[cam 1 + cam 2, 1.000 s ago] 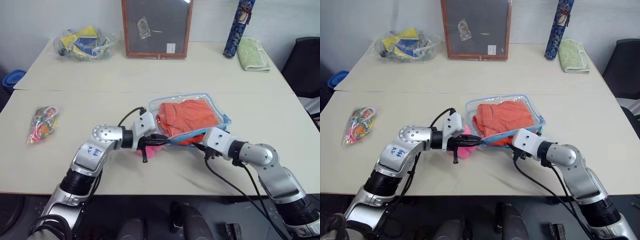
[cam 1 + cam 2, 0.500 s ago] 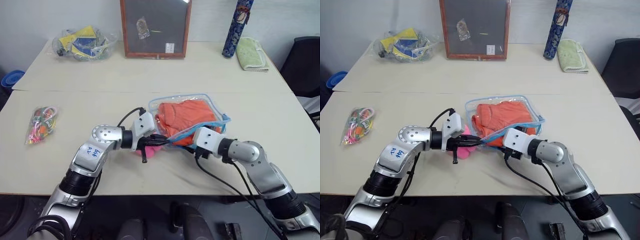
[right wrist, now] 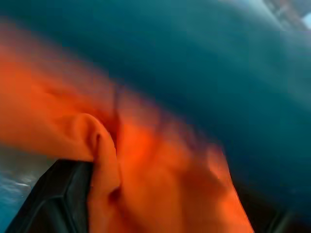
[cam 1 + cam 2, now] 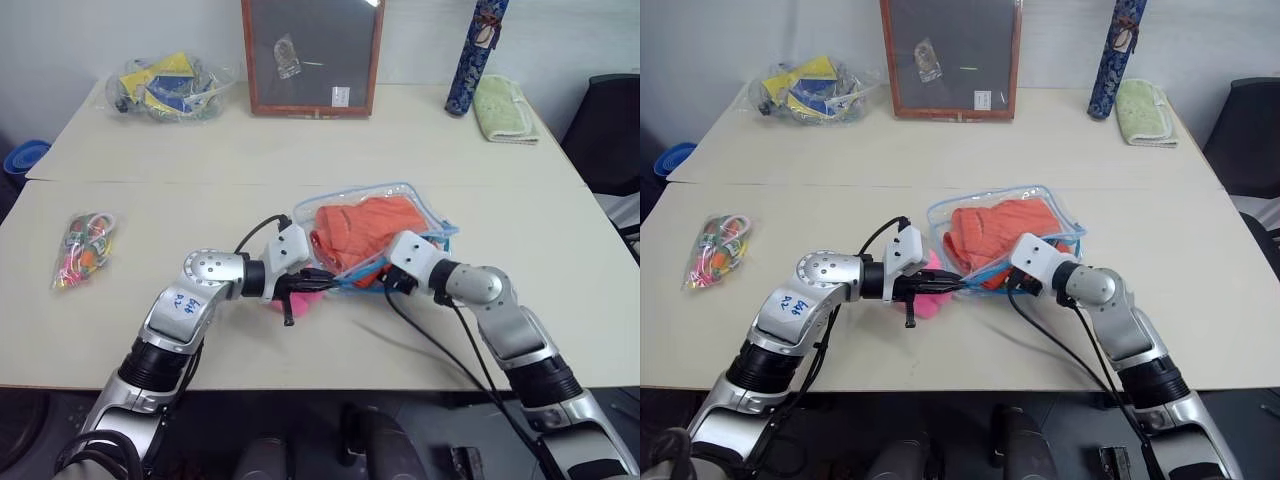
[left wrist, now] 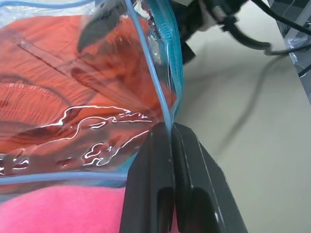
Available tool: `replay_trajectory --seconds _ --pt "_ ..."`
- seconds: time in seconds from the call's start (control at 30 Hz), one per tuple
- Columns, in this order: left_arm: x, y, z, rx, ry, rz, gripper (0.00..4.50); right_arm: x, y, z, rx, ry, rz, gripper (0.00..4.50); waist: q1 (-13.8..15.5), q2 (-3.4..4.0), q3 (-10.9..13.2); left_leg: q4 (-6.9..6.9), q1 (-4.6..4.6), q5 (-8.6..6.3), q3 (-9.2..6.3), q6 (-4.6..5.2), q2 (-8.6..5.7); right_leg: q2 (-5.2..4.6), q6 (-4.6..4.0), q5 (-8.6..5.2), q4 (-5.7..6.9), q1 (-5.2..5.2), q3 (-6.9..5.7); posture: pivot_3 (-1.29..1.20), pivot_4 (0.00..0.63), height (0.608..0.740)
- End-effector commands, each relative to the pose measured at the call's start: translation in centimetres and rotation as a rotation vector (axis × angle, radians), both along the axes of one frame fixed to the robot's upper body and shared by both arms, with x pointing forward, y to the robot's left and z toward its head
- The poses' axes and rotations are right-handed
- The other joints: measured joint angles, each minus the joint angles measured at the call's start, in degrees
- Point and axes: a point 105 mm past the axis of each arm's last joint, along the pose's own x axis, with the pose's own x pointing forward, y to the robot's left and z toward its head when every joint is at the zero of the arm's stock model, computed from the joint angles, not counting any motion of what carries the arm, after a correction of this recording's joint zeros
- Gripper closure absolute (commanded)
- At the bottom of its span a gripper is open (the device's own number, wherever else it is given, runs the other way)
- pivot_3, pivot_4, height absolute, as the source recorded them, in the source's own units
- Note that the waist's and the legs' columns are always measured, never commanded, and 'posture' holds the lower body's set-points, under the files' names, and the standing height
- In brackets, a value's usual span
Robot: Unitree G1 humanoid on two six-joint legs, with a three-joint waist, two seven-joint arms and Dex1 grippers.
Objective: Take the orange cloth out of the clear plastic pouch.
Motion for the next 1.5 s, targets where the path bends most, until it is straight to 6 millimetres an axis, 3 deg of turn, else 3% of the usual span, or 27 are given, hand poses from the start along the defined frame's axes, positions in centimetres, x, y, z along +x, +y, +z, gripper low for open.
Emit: replay_trajectory --seconds 0.03,0.1,0.2,0.47,0.5,0.57,0.8,0.9,0.97,1.17,1.33,1.5 --pt "-0.4 -0.1 0.6 0.0 -0.038 -0.023 4.5 1.0 -3.5 -2.9 -0.162 0.016 -0.137 0.73 -0.07 0.0 -0.01 0.0 0.01 0.0 0.0 0.0 0.01 0.0 0.0 0.0 0.0 0.01 0.0 0.0 0.15 0.74" --pt "-0.4 0.0 0.6 0.0 -0.038 -0.022 4.5 1.0 -3.5 -3.4 -0.164 0.024 -0.137 0.9 -0.16 0.0 -0.02 0.0 0.04 0.0 0.0 0.0 0.01 0.0 0.0 0.0 -0.01 0.03 0.02 0.0 0.15 0.74" --pt "-0.4 0.0 0.7 0.0 -0.042 -0.021 4.5 0.6 -2.9 -4.2 -0.142 0.06 -0.112 1.6 -0.1 -0.01 -0.03 0.03 0.04 0.0 0.0 0.0 0.01 -0.02 0.0 0.0 0.0 0.09 0.02 0.0 0.15 0.74" --pt "0.1 0.0 0.7 -0.005 -0.052 0.007 4.5 -0.8 -2.6 -4.5 -0.137 0.075 -0.057 4.37 0.12 0.0 -0.03 0.05 0.05 0.0 -0.03 0.0 0.01 -0.03 0.0 0.0 0.0 0.08 0.01 0.0 0.15 0.74" --pt "0.2 0.1 0.7 -0.004 -0.055 0.016 4.5 -1.0 -2.5 -4.4 -0.14 0.071 -0.044 4.48 0.19 0.0 -0.03 0.05 0.06 0.0 -0.03 0.0 0.01 -0.03 0.0 0.0 -0.01 0.08 0.01 0.0 0.15 0.74" --pt "0.9 0.1 0.7 -0.002 -0.062 0.055 4.5 -2.6 -1.8 -4.0 -0.162 0.065 0.041 4.48 0.46 0.0 -0.03 0.04 0.04 0.0 -0.05 0.0 0.01 -0.03 0.0 0.0 -0.02 0.07 -0.01 0.0 0.15 0.74" --pt "3.7 0.8 0.9 -0.002 -0.102 0.203 4.5 -10.9 0.6 -1.7 -0.17 0.098 0.42 4.48 0.46 0.01 -0.04 -0.06 -0.05 -0.01 -0.13 -0.01 0.03 0.03 0.02 0.0 -0.1 0.07 -0.12 0.0 0.15 0.74" --pt "4.9 1.2 1.0 0.004 -0.121 0.259 4.5 -14.3 0.0 -2.1 -0.242 0.144 0.56 4.48 0.49 0.02 -0.03 -0.07 -0.01 -0.01 -0.06 -0.02 0.02 0.05 0.02 0.0 -0.14 0.06 -0.08 0.0 0.15 0.74" --pt "5.8 1.5 1.1 0.007 -0.129 0.303 4.5 -16.2 -1.8 -3.1 -0.335 0.217 0.601 4.48 0.57 0.02 -0.03 -0.08 0.0 -0.02 -0.06 -0.02 0.0 0.04 0.02 0.0 -0.15 0.1 -0.07 0.0 0.15 0.74" --pt "7.5 2.6 1.2 0.027 -0.151 0.382 4.5 -16.8 -5.6 -3.3 -0.373 0.265 0.484 4.48 0.55 -0.13 -0.02 -0.11 0.0 -0.02 0.0 -0.02 0.02 0.05 0.02 0.0 -0.15 0.23 0.0 0.0 0.15 0.74" --pt "6.8 2.8 0.9 0.061 -0.143 0.339 4.5 -14.1 -10.7 -2.9 -0.385 0.227 0.178 4.48 0.54 -0.13 -0.02 -0.08 0.0 -0.02 0.05 -0.02 0.01 0.03 0.02 0.0 -0.11 0.22 0.04 0.0 0.15 0.74" --pt "6.7 4.0 1.3 0.099 -0.174 0.368 4.5 -13.2 -15.9 -2.9 -0.384 0.221 -0.039 4.48 0.55 -0.13 -0.03 -0.09 0.01 -0.01 0.06 -0.03 0.01 0.03 0.01 0.0 -0.1 0.2 0.05 0.0 0.15 0.74"
